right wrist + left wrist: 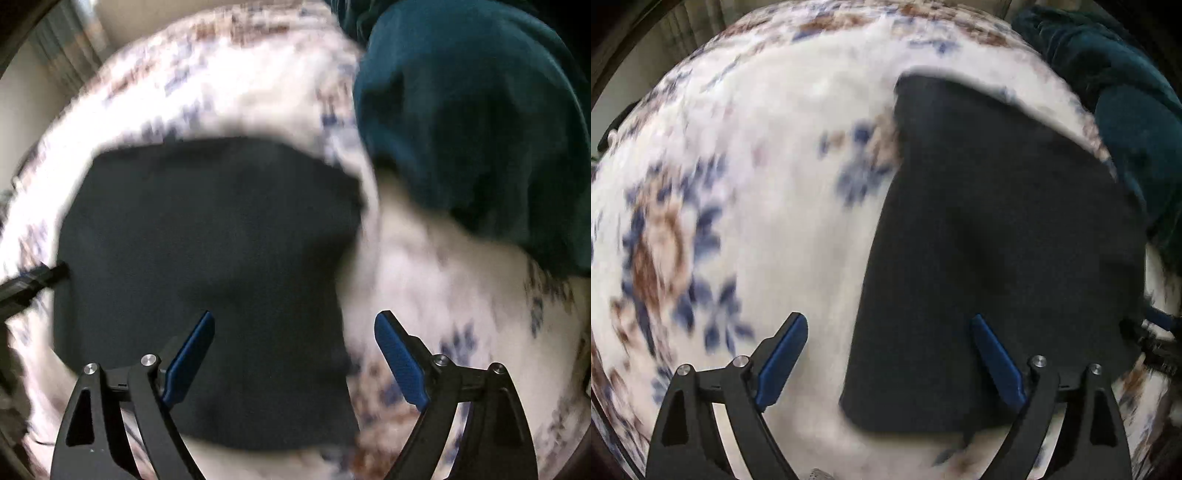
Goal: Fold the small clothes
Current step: 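Open both tools and pull them back from the folded sweater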
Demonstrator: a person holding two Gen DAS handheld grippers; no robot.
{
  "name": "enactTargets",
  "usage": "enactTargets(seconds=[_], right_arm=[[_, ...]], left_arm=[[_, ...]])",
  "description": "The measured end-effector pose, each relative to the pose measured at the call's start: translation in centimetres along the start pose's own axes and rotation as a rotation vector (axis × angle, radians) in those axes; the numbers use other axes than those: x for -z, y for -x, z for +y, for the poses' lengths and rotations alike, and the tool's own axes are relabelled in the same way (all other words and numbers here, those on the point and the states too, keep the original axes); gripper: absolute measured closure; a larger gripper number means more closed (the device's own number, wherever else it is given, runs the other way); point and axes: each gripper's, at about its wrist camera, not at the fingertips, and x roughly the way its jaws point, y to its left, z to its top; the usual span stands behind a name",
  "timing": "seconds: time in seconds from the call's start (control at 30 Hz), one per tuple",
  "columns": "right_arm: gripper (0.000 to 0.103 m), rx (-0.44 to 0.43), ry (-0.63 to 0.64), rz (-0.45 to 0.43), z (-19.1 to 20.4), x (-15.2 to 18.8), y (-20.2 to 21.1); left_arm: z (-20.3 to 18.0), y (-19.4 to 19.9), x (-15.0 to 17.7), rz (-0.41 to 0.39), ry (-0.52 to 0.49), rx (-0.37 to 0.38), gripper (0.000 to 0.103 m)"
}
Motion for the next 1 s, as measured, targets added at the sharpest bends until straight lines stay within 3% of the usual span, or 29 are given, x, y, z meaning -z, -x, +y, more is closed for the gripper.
enactTargets(seconds=[0.07, 0.17, 0.33, 0.5, 0.67, 1.0], right_arm=[[0.013, 0.051, 0.003, 0.055, -0.5, 1.7, -1.7], [0.007, 0.045, -0.083, 0.086, -2.9, 2.8, -2.8], [0.001, 0.086, -0.104, 0.019, -2.2, 2.7, 0.6], [0.0, 0.134, -0.125, -0.107, 0.5, 5.1, 8.4], [0.0, 0.176, -0.111, -0.197, 2.0, 8.6, 17.4], [0.0, 0.181, -0.11, -0.297, 3.9, 15.3, 33.7]], left_arm=[[1.1, 0.0, 1.1, -0.002, 0.048, 0.035, 0.004], [0.9, 1.7, 1.3, -0.029, 0.047, 0.007, 0.005], [-1.1, 8.1, 2.8, -0.13, 0.014, -0.041, 0.004], [-2.4, 15.1, 5.4, -0.196, 0.001, -0.114, 0.004], [-4.5, 21.6, 7.2, -0.232, -0.008, -0.107, 0.004], [-6.8, 34.1, 12.5, -0.296, -0.059, -0.092, 0.004]])
